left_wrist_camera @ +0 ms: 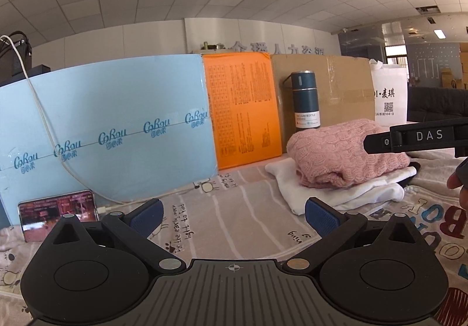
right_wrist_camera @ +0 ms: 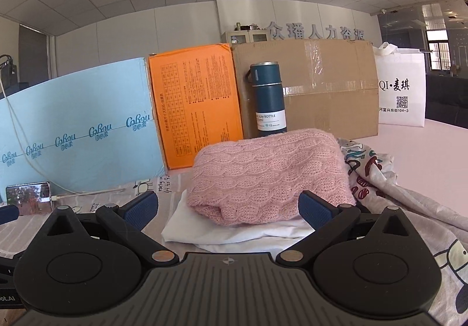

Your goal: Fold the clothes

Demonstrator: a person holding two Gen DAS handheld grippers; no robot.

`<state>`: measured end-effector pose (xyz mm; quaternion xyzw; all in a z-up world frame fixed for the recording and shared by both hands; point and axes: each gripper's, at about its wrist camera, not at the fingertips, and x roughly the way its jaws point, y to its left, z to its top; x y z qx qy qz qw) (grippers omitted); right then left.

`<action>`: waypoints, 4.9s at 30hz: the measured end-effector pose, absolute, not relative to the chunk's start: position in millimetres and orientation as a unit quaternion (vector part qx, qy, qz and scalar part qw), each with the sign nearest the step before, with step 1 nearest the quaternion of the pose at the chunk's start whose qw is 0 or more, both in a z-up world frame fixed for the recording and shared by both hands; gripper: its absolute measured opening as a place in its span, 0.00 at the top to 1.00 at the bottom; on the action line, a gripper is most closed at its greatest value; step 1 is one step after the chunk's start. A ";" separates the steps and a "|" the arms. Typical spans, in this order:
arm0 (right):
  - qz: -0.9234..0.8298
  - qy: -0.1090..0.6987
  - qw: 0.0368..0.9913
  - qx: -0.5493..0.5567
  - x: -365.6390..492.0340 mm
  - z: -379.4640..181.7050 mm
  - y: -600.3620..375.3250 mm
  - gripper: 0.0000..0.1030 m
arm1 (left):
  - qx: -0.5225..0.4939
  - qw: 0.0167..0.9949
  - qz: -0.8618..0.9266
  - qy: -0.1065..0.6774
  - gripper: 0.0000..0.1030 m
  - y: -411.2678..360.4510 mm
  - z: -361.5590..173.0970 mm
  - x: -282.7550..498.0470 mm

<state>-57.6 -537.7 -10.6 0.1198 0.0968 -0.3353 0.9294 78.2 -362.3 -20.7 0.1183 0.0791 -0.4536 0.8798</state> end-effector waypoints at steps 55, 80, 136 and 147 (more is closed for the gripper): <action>-0.389 0.073 0.896 0.203 -42.3 -42.3 -670.0 0.62 | -0.049 0.786 -0.562 0.253 0.68 -548.3 -47.4 136.9; -0.189 0.032 0.965 0.180 -66.1 12.9 -445.1 0.68 | -0.049 0.833 -0.531 0.147 0.71 -252.1 4.4 94.6; 0.049 0.036 0.991 0.121 -12.4 -25.5 -350.5 0.15 | -0.217 0.824 -0.433 0.295 0.12 -108.9 -37.2 161.5; 0.119 0.239 0.963 -0.027 72.9 -31.9 -219.8 0.01 | -0.225 0.883 -0.327 0.249 0.09 -58.8 -30.7 159.9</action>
